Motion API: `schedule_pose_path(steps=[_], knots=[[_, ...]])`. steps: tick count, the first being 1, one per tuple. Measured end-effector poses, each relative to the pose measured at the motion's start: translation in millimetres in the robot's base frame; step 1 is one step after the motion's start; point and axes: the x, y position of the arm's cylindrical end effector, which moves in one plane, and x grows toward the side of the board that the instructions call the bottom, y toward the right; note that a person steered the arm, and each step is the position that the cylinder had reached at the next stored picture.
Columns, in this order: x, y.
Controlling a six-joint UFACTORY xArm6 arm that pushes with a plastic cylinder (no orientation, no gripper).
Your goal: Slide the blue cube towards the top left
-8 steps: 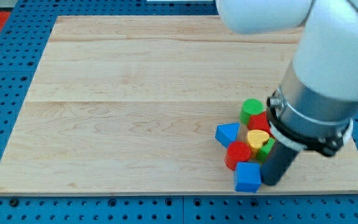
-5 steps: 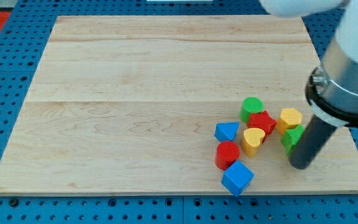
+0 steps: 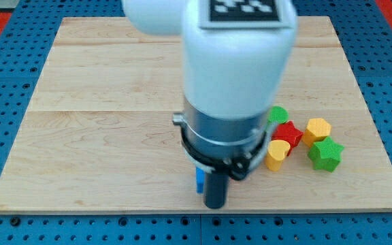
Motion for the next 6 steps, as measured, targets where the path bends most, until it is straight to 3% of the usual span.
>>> schedule_pose_path(steps=[2, 3, 4, 5, 6], knots=[[-102.7, -4.3], [-108.8, -49.3], [-75.8, -60.6], [-81.9, -102.4], [-138.1, -125.3]])
